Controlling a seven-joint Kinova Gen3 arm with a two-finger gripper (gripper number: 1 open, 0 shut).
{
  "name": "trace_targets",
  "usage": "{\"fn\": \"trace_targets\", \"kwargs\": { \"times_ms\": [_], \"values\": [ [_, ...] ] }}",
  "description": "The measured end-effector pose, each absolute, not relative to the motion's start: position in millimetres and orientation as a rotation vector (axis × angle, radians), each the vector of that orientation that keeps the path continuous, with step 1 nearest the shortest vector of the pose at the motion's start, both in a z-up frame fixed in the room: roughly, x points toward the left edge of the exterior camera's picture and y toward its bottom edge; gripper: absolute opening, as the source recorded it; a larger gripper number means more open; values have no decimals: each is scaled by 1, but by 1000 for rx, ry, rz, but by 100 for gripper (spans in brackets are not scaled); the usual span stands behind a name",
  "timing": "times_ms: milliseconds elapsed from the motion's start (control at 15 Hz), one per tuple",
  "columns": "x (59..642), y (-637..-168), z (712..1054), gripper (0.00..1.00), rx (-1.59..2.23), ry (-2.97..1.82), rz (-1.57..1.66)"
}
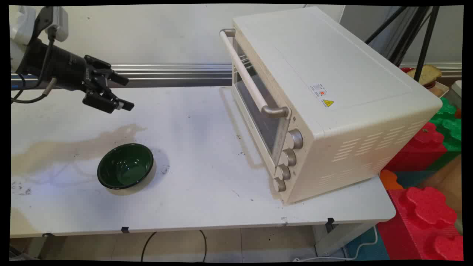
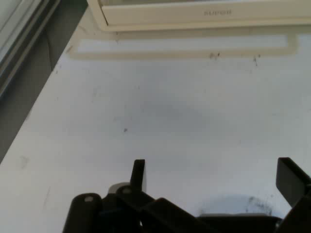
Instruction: Open the oven
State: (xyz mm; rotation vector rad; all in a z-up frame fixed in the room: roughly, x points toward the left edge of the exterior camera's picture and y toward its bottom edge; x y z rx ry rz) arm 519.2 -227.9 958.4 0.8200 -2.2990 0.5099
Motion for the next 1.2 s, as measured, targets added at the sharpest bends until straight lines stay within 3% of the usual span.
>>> {"fn": "trace_targets", "kwargs": {
  "times_ms": [1200],
  "values": [
    [460,-273,1026,100,718,-2144,474]
  ]
}}
